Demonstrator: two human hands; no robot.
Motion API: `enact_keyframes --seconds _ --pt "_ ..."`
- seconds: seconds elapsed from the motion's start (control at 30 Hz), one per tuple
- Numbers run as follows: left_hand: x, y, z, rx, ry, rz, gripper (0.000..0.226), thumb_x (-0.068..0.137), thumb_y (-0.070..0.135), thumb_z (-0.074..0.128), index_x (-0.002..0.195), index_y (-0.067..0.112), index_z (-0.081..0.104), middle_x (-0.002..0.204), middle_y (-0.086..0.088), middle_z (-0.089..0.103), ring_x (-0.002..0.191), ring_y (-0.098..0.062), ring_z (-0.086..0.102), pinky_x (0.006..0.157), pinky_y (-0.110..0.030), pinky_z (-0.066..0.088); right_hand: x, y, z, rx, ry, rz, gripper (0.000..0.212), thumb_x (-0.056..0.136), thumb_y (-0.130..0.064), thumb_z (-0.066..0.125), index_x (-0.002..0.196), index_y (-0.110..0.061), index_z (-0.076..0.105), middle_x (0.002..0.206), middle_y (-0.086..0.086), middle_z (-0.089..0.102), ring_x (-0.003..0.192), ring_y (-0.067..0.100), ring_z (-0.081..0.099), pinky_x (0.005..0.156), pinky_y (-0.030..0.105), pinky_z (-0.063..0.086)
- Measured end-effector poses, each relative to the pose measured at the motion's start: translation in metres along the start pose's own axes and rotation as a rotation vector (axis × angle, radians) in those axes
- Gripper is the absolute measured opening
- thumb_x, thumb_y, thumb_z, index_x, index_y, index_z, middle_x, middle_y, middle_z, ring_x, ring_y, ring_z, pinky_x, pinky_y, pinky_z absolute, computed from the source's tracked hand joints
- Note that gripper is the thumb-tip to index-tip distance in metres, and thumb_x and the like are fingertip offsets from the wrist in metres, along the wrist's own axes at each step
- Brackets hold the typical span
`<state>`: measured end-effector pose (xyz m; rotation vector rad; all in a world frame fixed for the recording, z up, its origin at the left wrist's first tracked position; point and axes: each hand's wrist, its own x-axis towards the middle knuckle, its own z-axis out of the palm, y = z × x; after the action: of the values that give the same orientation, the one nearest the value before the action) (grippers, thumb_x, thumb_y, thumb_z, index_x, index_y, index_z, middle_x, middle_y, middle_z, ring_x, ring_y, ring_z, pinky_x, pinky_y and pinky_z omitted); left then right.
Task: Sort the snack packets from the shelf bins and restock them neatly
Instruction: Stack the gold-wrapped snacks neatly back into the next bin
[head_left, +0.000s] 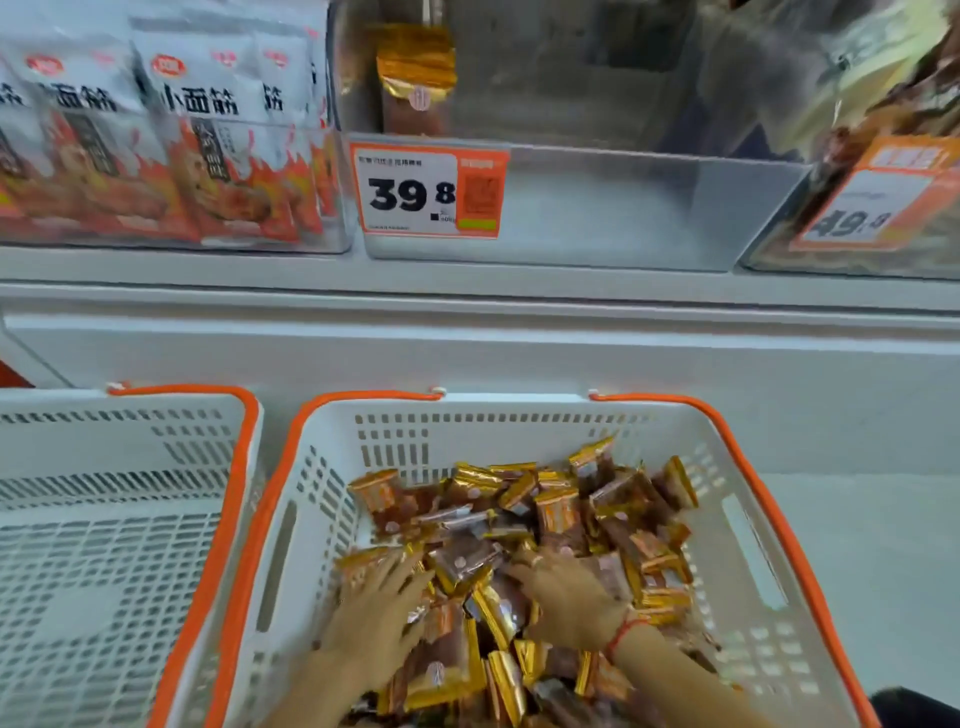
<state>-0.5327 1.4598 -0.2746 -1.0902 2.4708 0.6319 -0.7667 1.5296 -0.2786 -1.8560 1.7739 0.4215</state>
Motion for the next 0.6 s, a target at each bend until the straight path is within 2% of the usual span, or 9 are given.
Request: enact_keyframes --seconds 0.07,0.2,0.3,0.37,0.43,0.5,0.53,0.6 --pt "0.000 -0.002 0.006 0.033 0.018 -0.012 0.054 0.103 0.042 0.034 0.153 0.034 0.015 0.160 0.015 -0.007 0.149 -0.017 -0.007 0.119 -0.047 0.003 0.004 -0.003 0.011 -0.043 0.073 0.009 0.069 0.084 -0.037 0.062 0.146 -0.023 0.033 0.147 0.003 0.039 0.135 0.026 0.031 0.112 0.049 0.026" --pt "0.001 0.000 0.006 0.019 0.077 -0.038 0.052 0.101 0.038 0.044 0.150 0.032 0.028 0.162 0.010 0.005 0.149 -0.018 0.003 0.120 -0.046 0.014 0.007 -0.001 0.007 -0.038 0.230 0.009 0.041 0.083 -0.036 0.065 0.119 -0.021 0.054 0.124 0.001 0.053 0.119 0.022 0.040 0.100 0.036 0.035" --pt "0.002 0.006 -0.007 -0.110 0.048 -0.072 0.051 0.099 0.040 0.046 0.148 0.033 0.032 0.161 0.008 0.011 0.149 -0.019 0.005 0.120 -0.044 0.012 0.001 0.005 -0.011 0.029 0.242 0.004 0.026 0.088 -0.032 0.062 0.113 -0.026 0.063 0.119 -0.004 0.060 0.115 0.019 0.047 0.095 0.032 0.035" --pt "0.003 0.016 -0.020 -0.258 0.118 -0.098 0.049 0.099 0.045 0.043 0.147 0.034 0.034 0.159 0.009 0.017 0.148 -0.017 0.011 0.119 -0.042 0.016 -0.008 0.005 -0.026 0.131 0.333 0.013 0.021 0.089 -0.035 0.062 0.106 -0.025 0.069 0.103 -0.005 0.066 0.102 0.015 0.054 0.085 0.030 0.041" --pt "0.003 0.027 -0.036 -0.507 0.159 -0.103 0.052 0.098 0.052 0.041 0.145 0.032 0.036 0.154 0.011 0.029 0.143 -0.014 0.023 0.115 -0.037 0.024 -0.018 0.000 -0.042 0.415 0.487 0.068 0.017 0.088 -0.034 0.067 0.095 -0.021 0.074 0.079 -0.010 0.064 0.077 0.006 0.056 0.068 0.025 0.044" --pt "0.000 0.040 -0.054 -0.882 0.065 -0.087 0.059 0.092 0.059 0.046 0.142 0.031 0.039 0.140 0.015 0.041 0.133 -0.011 0.039 0.109 -0.031 0.032 -0.029 -0.010 -0.058 0.854 0.547 0.087 0.014 0.088 -0.028 0.070 0.090 -0.015 0.075 0.065 -0.013 0.063 0.061 -0.001 0.057 0.061 0.016 0.042" --pt "-0.003 0.046 -0.062 -1.041 0.044 -0.077 0.057 0.088 0.060 0.049 0.137 0.033 0.043 0.132 0.017 0.048 0.126 -0.009 0.046 0.106 -0.029 0.036 -0.036 -0.017 -0.068 1.072 0.535 0.065 0.013 0.088 -0.023 0.069 0.093 -0.013 0.075 0.063 -0.013 0.065 0.057 -0.003 0.058 0.059 0.013 0.043" --pt "-0.011 0.052 -0.073 -1.211 0.147 -0.056 0.030 0.091 0.048 0.054 0.118 0.035 0.053 0.109 0.022 0.056 0.106 0.000 0.053 0.091 -0.019 0.041 -0.045 -0.029 -0.082 1.305 0.480 0.040 0.014 0.090 -0.014 0.066 0.101 -0.009 0.073 0.067 -0.009 0.070 0.060 -0.002 0.063 0.061 0.012 0.048"
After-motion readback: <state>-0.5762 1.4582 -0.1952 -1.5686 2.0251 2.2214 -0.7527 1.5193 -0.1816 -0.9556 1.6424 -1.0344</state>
